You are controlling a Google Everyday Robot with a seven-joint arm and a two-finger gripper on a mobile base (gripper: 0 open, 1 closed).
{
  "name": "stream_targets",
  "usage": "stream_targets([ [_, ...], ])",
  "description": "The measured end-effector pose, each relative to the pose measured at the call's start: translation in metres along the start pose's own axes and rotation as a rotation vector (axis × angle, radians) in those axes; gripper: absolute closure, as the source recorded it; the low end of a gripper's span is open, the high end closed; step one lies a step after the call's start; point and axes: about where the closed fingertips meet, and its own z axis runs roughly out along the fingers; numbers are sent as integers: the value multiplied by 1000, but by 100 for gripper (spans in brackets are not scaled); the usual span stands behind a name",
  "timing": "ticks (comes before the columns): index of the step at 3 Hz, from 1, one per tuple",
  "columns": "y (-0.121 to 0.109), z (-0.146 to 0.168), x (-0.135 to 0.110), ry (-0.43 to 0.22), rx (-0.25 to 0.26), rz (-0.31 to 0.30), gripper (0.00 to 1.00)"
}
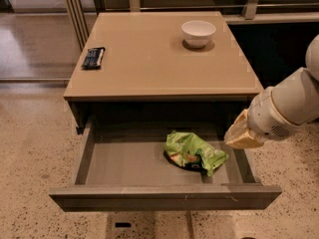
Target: Pick green rice chip bag from top drawer and place on counter
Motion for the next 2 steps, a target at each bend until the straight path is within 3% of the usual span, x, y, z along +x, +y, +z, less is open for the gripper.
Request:
stream_targets([
  [1, 12, 48, 2, -78, -28, 10, 100],
  [2, 20, 101, 2, -143, -58, 17, 73],
])
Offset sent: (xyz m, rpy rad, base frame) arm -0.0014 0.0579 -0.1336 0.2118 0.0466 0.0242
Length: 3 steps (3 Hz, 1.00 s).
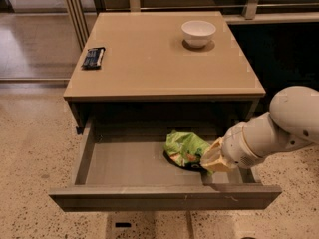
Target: Pick green rice chip bag from top drawer and place on counter
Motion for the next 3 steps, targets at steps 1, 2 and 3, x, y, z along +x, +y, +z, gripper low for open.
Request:
stream_targets([
  [1, -2, 20, 2, -29, 8, -6, 53],
  [2, -9, 30, 2, -43, 39, -23, 53],
  [3, -20, 38, 9, -27, 84, -39, 51],
])
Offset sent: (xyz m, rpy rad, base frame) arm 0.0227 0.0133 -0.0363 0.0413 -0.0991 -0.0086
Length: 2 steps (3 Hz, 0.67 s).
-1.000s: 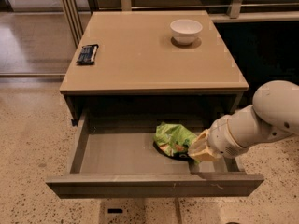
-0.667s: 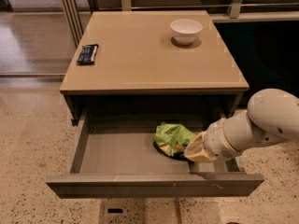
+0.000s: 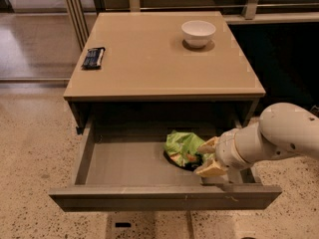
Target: Pick green rice chip bag from top drawer and place on counter
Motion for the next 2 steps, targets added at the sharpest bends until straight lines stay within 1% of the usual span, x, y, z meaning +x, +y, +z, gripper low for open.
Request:
stream_targets([
  [1, -7, 4, 6, 27, 30, -4, 51],
  [2, -15, 13, 13, 78, 66, 0, 44],
])
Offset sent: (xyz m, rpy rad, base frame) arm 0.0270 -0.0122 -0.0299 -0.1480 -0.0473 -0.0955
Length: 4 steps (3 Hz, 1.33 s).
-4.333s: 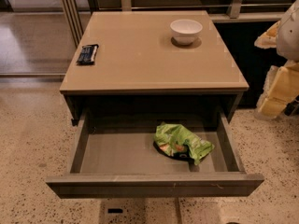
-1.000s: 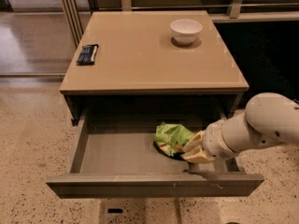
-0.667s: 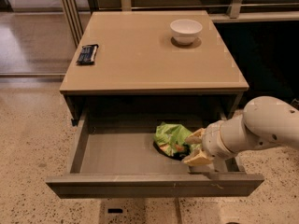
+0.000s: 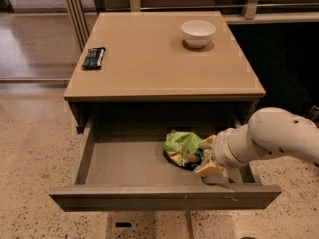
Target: Pick green rice chip bag from top drawer and place on counter
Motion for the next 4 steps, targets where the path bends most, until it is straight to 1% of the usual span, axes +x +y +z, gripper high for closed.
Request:
stream_targets([
  [1, -6, 8, 6, 57, 37, 12, 38],
  [2, -9, 16, 13, 123, 69, 22, 41],
  [3, -8, 24, 21, 173, 78, 33, 60],
  [4, -8, 24, 21, 174, 79, 34, 83],
])
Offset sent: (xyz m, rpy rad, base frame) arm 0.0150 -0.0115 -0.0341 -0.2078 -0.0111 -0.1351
